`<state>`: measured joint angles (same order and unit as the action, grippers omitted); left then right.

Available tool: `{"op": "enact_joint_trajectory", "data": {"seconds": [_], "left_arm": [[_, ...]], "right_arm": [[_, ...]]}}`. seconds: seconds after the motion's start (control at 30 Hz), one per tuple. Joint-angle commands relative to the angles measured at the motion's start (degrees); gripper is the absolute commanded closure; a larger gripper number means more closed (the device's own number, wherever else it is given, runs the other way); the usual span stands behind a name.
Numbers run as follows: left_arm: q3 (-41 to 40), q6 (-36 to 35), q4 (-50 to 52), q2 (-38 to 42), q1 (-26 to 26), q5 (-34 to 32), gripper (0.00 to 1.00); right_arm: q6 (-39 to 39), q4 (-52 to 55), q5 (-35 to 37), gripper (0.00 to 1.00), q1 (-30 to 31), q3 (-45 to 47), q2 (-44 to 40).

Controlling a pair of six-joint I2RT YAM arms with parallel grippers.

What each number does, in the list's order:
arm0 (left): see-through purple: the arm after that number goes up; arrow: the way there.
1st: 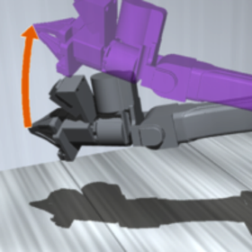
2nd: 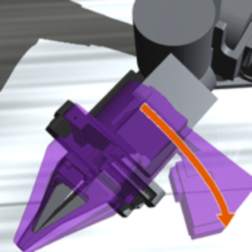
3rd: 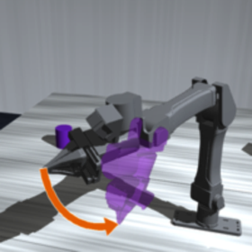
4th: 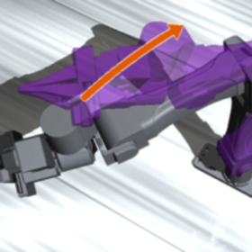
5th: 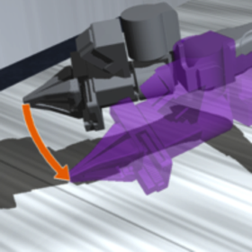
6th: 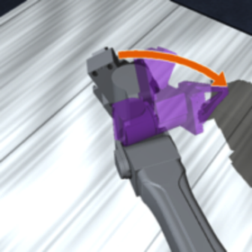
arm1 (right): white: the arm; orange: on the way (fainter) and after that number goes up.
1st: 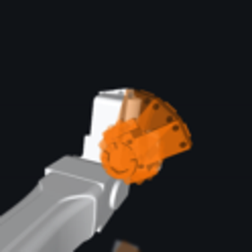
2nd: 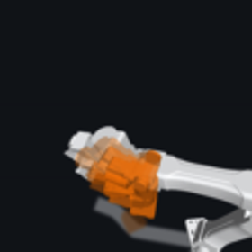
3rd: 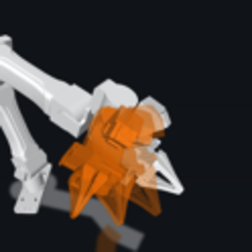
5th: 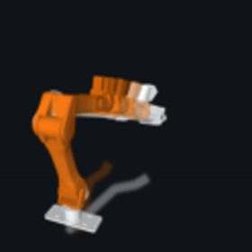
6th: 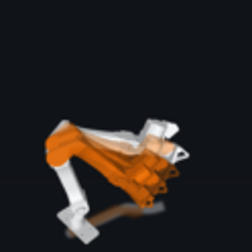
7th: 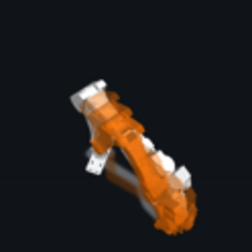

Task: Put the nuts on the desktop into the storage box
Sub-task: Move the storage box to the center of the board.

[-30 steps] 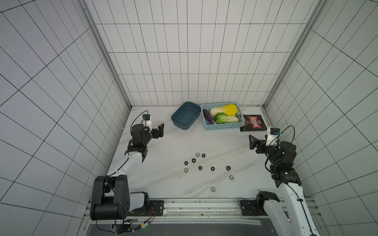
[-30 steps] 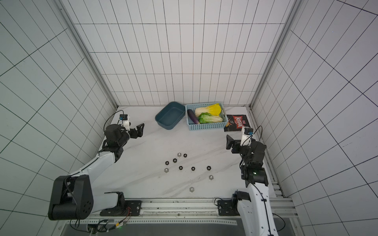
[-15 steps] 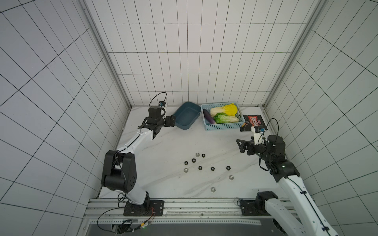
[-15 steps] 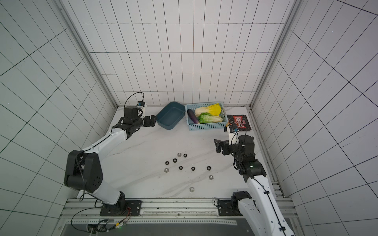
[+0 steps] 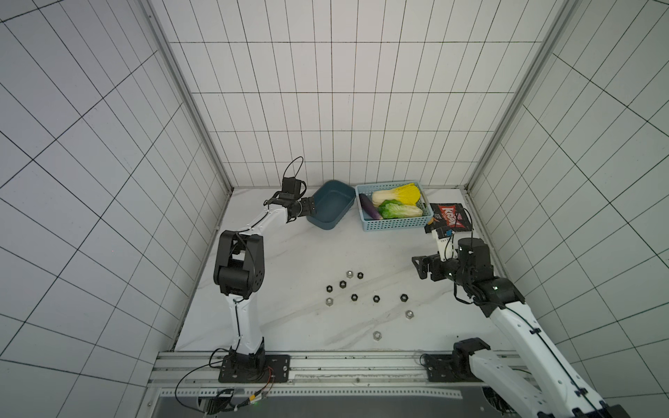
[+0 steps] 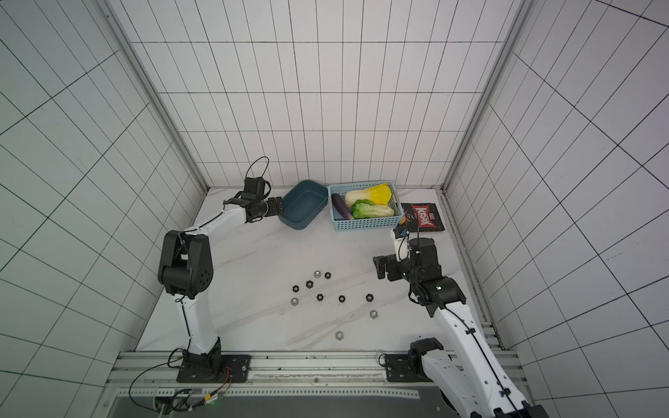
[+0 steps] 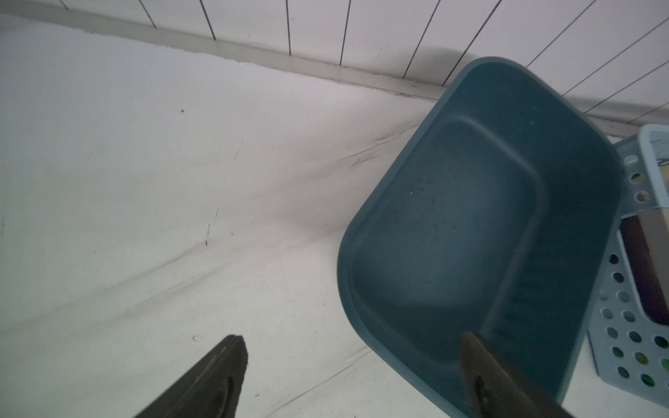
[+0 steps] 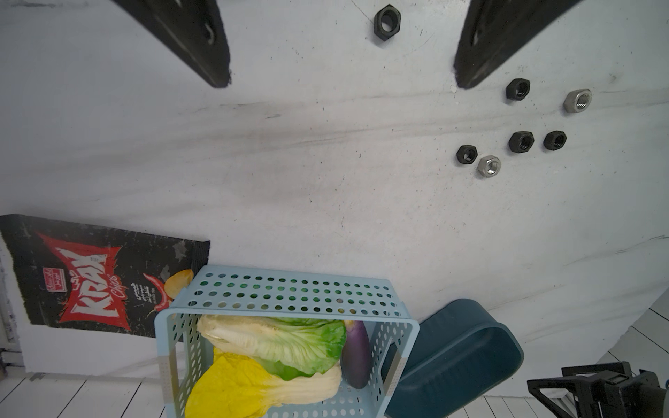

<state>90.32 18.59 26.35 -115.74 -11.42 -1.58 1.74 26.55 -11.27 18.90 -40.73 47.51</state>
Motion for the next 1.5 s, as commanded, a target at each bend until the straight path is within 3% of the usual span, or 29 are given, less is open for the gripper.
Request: {"op": "enact_joint_trajectory", "data": {"seconds": [0.0,0.07,0.23,0.53,1.13,1.27,1.37,1.47], "left_arm": [[2.0,4.9,3.4,-2.2,0.0,0.4,0.06],[2.5,5.6,3.3,-3.5,-0.1,1.9,0.1],[4.3,6.3,4.0,-6.4,-0.4,3.2,0.3],[4.1,9.2,6.2,-7.9,0.5,-4.6,0.39],[-10.9,1.2,3.8,4.6,8.0,-4.1,0.61],[-14.0,-1.3,3.5,6.6,10.1,-2.3,0.65],[-17.3,-5.6,2.1,9.1,10.9,-2.0,0.68],[-21.2,-9.9,0.5,12.1,11.0,-1.6,0.68]], "right_arm": [[0.6,2.7,0.1,0.0,0.7,-2.2,1.0],[0.7,3.3,0.1,0.0,0.8,-2.7,1.9],[1.8,3.9,-0.3,0.0,1.1,-2.6,3.8],[1.3,5.3,-2.4,0.0,1.8,-4.2,8.3],[-1.3,8.3,-5.0,0.0,4.5,-10.1,14.5],[0.2,9.1,-0.6,0.0,4.6,-11.7,15.8],[12.1,8.6,10.3,0.0,4.3,-12.6,17.0],[13.6,12.0,10.8,0.01,2.2,-16.1,19.9]]}}
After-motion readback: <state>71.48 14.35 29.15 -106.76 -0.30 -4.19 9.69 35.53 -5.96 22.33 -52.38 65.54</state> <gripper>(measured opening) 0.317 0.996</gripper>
